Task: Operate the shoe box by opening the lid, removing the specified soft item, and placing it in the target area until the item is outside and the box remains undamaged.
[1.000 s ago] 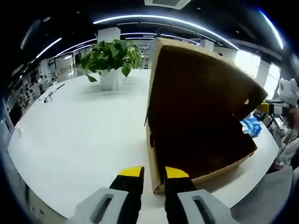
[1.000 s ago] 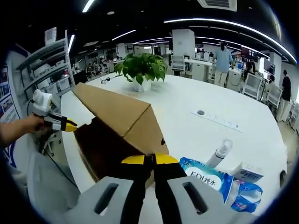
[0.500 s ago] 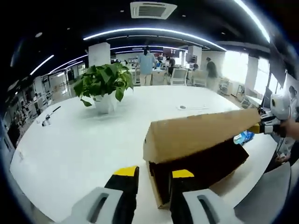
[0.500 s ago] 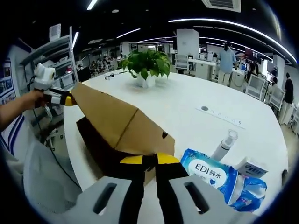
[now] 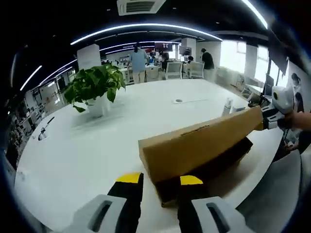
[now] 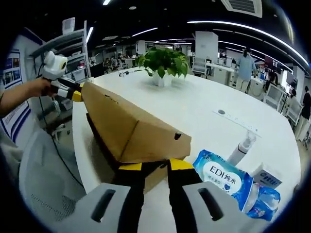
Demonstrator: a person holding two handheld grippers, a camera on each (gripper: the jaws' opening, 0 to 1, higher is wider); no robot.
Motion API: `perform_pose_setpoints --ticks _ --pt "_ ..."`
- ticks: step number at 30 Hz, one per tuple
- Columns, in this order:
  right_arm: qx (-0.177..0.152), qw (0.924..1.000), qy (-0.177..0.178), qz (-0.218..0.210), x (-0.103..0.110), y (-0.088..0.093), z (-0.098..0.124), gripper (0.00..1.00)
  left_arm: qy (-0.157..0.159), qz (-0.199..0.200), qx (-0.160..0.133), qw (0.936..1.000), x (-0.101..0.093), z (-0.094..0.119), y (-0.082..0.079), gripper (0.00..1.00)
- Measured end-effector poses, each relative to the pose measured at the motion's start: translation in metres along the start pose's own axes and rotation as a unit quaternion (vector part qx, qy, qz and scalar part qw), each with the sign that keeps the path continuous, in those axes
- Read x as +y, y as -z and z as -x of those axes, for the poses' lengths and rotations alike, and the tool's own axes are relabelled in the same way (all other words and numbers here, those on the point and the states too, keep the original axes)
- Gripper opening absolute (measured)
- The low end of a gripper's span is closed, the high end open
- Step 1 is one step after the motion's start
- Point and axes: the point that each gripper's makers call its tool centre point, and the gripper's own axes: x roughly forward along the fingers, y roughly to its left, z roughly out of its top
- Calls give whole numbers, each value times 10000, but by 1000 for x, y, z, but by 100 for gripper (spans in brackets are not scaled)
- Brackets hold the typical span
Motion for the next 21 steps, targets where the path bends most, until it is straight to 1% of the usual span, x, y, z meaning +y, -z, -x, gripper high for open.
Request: perform_pose_setpoints --ticks 5,9,12,21 --pt "-4 9997 -167 175 11 4 -1 28 76 -99 80 9999 -5 -1 7 29" --pt "39 9994 -281 196 17 9 -2 34 151 -130 178 9996 -8 -3 14 30" --pt "112 9990 -390 209 22 15 -4 37 184 -258 298 9991 -12 -5 22 31" --pt "240 9983 -515 144 29 24 -8 42 272 -210 485 9982 -15 -9 37 32"
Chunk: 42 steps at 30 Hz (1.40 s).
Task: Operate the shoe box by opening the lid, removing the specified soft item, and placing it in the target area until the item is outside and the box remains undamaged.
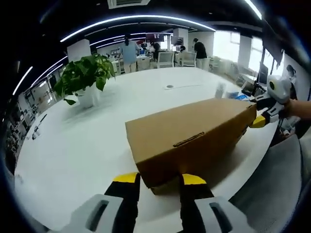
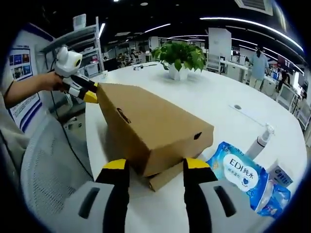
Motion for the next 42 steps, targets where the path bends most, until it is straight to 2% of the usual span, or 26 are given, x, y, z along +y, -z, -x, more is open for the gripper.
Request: perform_pose_setpoints --ticks 10,18,35,38,41,42 --pt "124 9994 -111 -306 4 9 -8 45 175 153 252 9994 -5 -11 16 36" --pt "197 9993 -40 -316 2 17 -15 44 191 217 398 9988 -6 -21 25 37" --pt "308 9990 99 -309 1 28 -26 44 138 386 563 9976 -6 -34 36 36" --pt "335 9988 104 -331 0 32 -28 43 142 403 565 9975 -5 -36 35 37" --pt "511 9979 130 -385 -1 39 -32 41 154 391 558 9976 -4 -41 32 37" --pt "461 9983 155 -318 -3 38 -33 41 147 380 565 9976 -4 -42 31 37"
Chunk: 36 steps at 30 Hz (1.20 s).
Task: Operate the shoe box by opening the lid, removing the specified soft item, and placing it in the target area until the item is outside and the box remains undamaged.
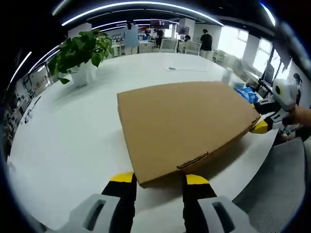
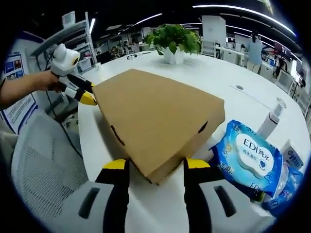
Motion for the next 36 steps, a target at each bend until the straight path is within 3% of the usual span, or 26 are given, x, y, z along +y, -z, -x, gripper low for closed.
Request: perform_pose_setpoints --ticks 36 --pt "51 9999 120 -13 -52 -28 -23 42 100 0 38 9999 17 -38 -42 37"
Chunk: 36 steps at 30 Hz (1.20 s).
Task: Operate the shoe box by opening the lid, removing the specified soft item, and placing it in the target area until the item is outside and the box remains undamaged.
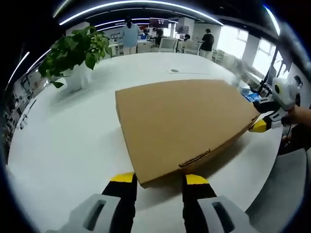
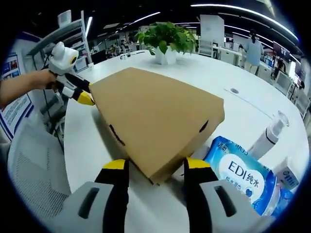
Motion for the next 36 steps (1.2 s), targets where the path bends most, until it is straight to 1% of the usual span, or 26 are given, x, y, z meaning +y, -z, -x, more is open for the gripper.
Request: perform_pose_setpoints --ticks 14,19,30,36 --pt "53 10000 71 -16 -17 -8 -7 43 54 24 -20 10000 6 -12 -16 36" --pt "59 9999 91 -22 -20 -10 -9 43 76 20 -19 10000 8 -16 -20 37" --pt "60 9999 139 -53 -23 -11 -10 43 141 -15 44 9999 11 -19 -24 37" --pt "68 9998 171 -73 -24 -10 -10 43 118 34 -42 9999 9 -18 -23 37"
